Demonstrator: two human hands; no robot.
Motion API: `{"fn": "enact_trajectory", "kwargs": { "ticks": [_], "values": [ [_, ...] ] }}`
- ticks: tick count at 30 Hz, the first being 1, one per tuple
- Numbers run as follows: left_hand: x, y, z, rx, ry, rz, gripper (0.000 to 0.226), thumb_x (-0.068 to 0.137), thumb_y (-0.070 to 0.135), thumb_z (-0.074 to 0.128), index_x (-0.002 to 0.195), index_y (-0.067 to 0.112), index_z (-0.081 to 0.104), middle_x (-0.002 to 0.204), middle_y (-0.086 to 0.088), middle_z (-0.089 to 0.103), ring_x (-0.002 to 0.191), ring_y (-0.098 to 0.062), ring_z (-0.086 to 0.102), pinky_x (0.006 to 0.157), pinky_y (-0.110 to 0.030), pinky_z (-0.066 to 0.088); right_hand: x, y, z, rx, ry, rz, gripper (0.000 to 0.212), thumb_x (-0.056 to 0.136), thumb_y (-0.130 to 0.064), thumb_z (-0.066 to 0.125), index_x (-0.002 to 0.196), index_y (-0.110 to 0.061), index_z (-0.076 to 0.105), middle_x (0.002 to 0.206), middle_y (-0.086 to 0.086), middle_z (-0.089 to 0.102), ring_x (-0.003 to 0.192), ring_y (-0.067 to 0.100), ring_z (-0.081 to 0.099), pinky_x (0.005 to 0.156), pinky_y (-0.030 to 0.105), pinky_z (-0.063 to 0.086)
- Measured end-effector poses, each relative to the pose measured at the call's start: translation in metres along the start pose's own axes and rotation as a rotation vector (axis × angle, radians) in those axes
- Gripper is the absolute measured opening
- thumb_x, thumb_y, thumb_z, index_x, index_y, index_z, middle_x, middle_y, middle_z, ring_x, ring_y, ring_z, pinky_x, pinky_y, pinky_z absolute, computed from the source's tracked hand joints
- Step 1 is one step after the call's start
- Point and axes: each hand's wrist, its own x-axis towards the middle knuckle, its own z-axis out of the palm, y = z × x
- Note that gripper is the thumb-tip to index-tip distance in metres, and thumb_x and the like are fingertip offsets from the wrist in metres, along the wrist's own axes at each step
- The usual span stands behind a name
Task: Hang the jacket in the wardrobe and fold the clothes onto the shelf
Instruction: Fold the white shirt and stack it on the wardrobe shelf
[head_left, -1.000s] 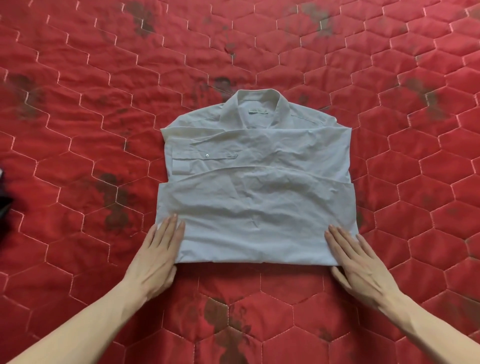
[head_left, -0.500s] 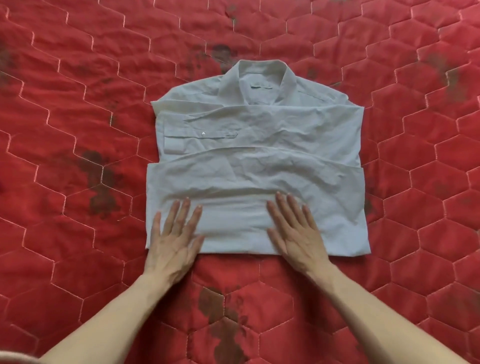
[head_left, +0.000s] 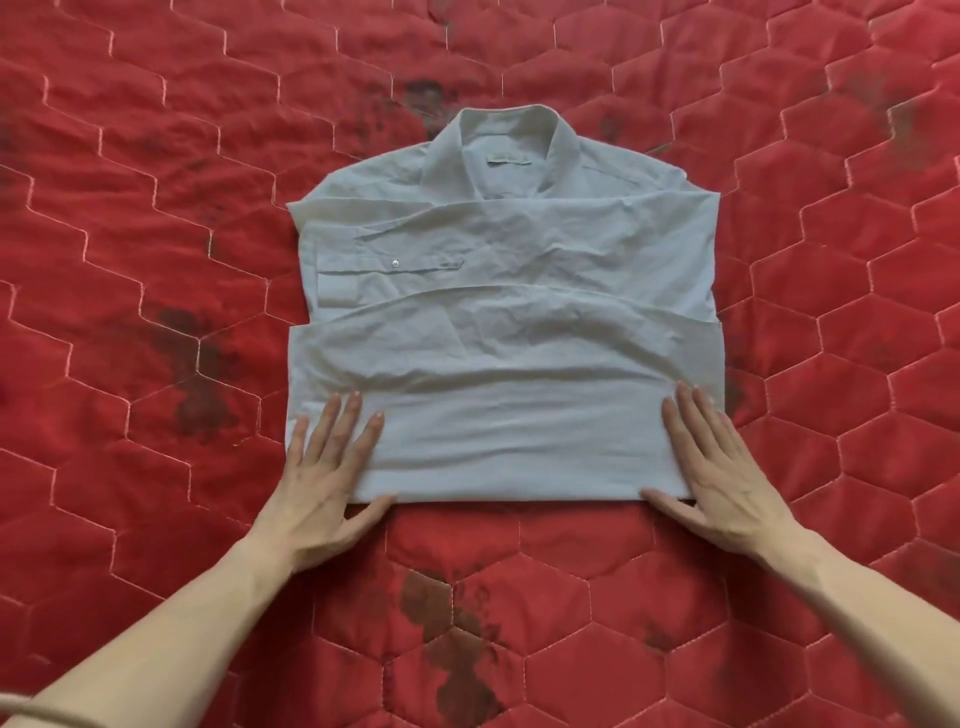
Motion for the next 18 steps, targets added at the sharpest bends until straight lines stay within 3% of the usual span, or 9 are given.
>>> {"fn": "enact_trajectory", "kwargs": {
  "ticks": [3,6,8,11,14,16,18],
  "values": [
    [-0.004,-0.006,-0.009,0.152,-0.1,0.109,0.1,0.085,0.048,0.059,0.165,0.008,0.015,0.174,-0.018,-0.002,0.159,-0.042,-0.003,0.121,-0.072,0.016,-0.017,0.006,-0.006,-0.106,-0.022,-0.07,0.109,0.09,-0.076,0.048,0.164,-0.002,0.018,0.174,0.019,0.006,0.161,0.034,0.008,0.129,0.05,0.013],
    [-0.001,-0.008,-0.011,0.254,-0.106,0.078,0.113,0.061,0.006,0.07,0.163,0.003,0.021,0.173,-0.021,0.006,0.158,-0.045,0.005,0.116,-0.072,0.029,-0.028,0.007,-0.01,-0.154,0.063,-0.033,0.08,0.098,-0.051,0.043,0.158,0.001,0.035,0.171,0.02,0.021,0.158,0.035,0.024,0.124,0.055,0.028],
    [0.0,-0.006,-0.01,0.272,-0.09,0.043,0.123,0.046,-0.016,0.059,0.162,0.003,0.024,0.172,-0.02,0.013,0.158,-0.044,0.01,0.114,-0.07,0.034,-0.031,0.006,-0.01,-0.142,0.099,-0.027,0.066,0.099,-0.033,0.038,0.157,-0.002,0.04,0.168,0.017,0.03,0.153,0.033,0.036,0.121,0.053,0.033],
    [0.0,-0.003,-0.01,0.244,-0.043,0.002,0.121,0.046,-0.024,0.049,0.161,0.007,0.03,0.171,-0.018,0.02,0.157,-0.041,0.015,0.116,-0.068,0.032,-0.03,0.003,-0.01,-0.135,0.104,-0.012,0.064,0.093,-0.011,0.034,0.156,-0.003,0.044,0.164,0.015,0.038,0.148,0.032,0.043,0.121,0.048,0.031],
    [-0.008,-0.001,-0.018,0.237,-0.055,-0.035,0.127,0.039,-0.024,0.054,0.16,0.011,0.033,0.17,-0.016,0.024,0.156,-0.038,0.022,0.116,-0.065,0.031,-0.029,0.002,-0.014,-0.114,0.121,0.045,0.069,0.082,0.006,0.033,0.148,0.001,0.053,0.157,0.02,0.049,0.142,0.034,0.051,0.125,0.039,0.02],
    [-0.013,0.0,-0.029,0.218,-0.104,-0.054,0.128,0.034,-0.024,0.058,0.156,0.01,0.041,0.166,-0.016,0.034,0.152,-0.037,0.034,0.113,-0.063,0.036,-0.029,0.0,-0.019,-0.094,0.119,0.05,0.066,0.078,0.009,0.033,0.138,0.001,0.061,0.146,0.022,0.059,0.131,0.037,0.062,0.124,0.036,0.019],
    [-0.022,-0.001,-0.042,0.173,-0.143,-0.061,0.126,0.027,-0.023,0.063,0.148,0.009,0.054,0.157,-0.017,0.048,0.142,-0.038,0.049,0.107,-0.059,0.048,-0.031,-0.004,-0.029,-0.09,0.123,0.0,0.054,0.08,0.004,0.039,0.127,-0.007,0.064,0.131,0.019,0.069,0.116,0.033,0.072,0.119,0.04,0.028]
  ]
}}
